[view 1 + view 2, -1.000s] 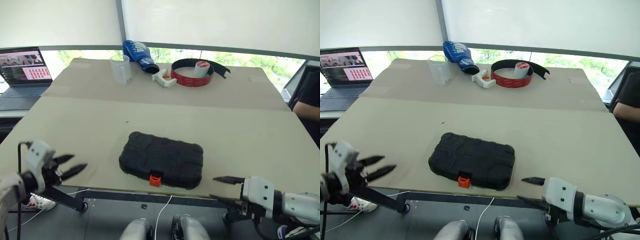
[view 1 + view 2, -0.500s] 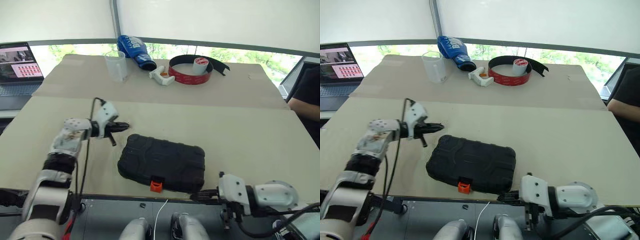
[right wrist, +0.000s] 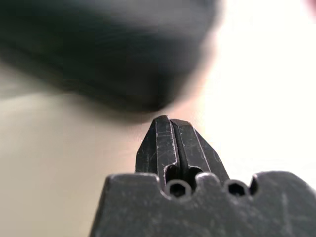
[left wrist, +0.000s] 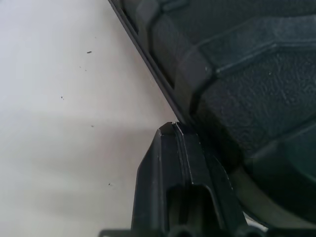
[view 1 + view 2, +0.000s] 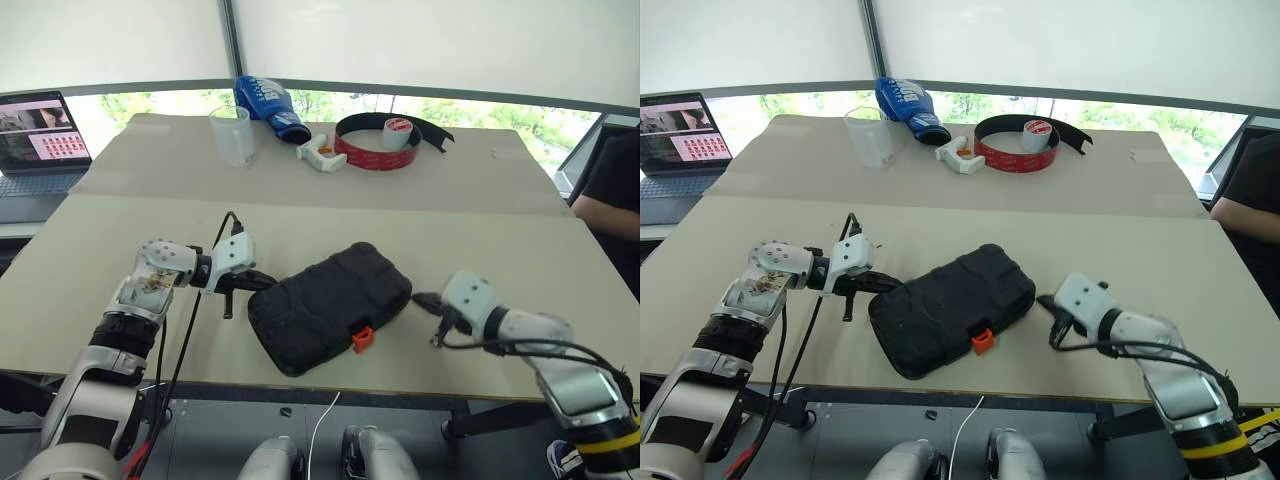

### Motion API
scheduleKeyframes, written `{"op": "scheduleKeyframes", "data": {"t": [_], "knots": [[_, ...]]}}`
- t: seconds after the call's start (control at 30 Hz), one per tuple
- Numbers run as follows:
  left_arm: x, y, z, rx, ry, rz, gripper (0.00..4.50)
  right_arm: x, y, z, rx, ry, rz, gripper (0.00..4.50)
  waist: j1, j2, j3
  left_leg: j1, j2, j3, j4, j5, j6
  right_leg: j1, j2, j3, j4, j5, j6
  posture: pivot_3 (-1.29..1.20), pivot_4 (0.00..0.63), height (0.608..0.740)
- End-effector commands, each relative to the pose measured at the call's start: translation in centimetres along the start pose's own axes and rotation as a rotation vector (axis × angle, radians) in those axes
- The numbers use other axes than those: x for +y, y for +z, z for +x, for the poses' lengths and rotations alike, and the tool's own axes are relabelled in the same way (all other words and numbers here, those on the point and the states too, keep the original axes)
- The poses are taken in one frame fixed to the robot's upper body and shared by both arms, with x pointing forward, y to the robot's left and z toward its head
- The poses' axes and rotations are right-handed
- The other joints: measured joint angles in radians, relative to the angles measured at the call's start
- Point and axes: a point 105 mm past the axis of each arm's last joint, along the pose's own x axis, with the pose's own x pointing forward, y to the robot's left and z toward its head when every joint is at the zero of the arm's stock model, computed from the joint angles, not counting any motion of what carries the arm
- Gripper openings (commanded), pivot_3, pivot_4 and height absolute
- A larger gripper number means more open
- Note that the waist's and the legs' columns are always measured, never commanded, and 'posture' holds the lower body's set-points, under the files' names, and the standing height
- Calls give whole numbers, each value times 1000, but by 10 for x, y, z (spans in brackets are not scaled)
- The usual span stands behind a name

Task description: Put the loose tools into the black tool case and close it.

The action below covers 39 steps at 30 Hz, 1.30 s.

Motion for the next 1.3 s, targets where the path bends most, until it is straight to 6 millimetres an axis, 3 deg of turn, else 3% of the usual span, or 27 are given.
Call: {"op": "scheduleKeyframes", "data": {"t": [0.03,0.1,0.2,0.33,0.4,0.53,0.6,0.73,0.83,0.93,1.17,1.3], "knots": [[16,46,-23,-144,66,-47,25,-4,7,-15,-41,30,81,0,2,0,0,-1,0,0,0,0,1,0,0,0,-1,0,0,0,150,730],[11,73,-22,-205,8,-69,25,12,12,-29,-66,136,122,0,4,0,0,-3,0,-2,0,-1,3,0,1,0,-2,0,0,0,150,730],[-6,85,-13,-188,-92,-35,25,31,17,-41,-79,246,153,0,3,1,0,-6,-1,-3,5,-3,5,0,1,-1,-3,-1,1,0,150,730],[-39,61,17,-50,-259,92,25,65,26,-50,-89,396,182,0,-1,1,0,-1,-1,-2,5,-3,5,4,0,2,-3,-1,3,0,150,730],[-47,42,31,27,-310,146,25,80,23,-44,-68,431,157,0,-3,1,0,1,-1,-1,3,-3,4,4,0,4,-2,-5,10,0,150,730],[-50,35,44,50,-338,196,25,69,8,-17,4,291,88,0,0,2,-2,2,1,-1,3,-5,-2,5,1,4,-2,-5,10,0,150,730],[-49,34,47,61,-344,226,25,64,9,-10,-6,261,110,0,2,4,-4,2,1,0,4,-5,-1,5,0,5,-1,-5,11,0,150,730],[-51,23,47,100,-361,273,25,82,25,-14,-64,384,152,0,6,5,-4,1,0,0,3,-2,5,4,1,5,-1,-5,10,0,150,730],[-49,24,49,85,-348,268,25,96,28,-17,-59,463,166,0,5,5,-4,1,0,0,3,-3,6,4,1,4,-1,-1,3,0,150,730],[-48,27,50,67,-336,267,25,104,29,-19,-54,508,176,0,4,5,-4,1,0,0,4,-4,8,4,1,5,-2,-2,6,0,150,730],[-46,30,51,52,-314,275,25,102,56,-18,-168,532,227,0,4,5,-4,1,0,0,5,-5,9,5,1,5,-2,-5,11,0,150,730],[-43,31,51,47,-302,274,25,95,55,-13,-158,501,224,0,5,5,-4,1,0,0,5,-5,9,5,1,5,-2,-5,11,0,150,730]]}}
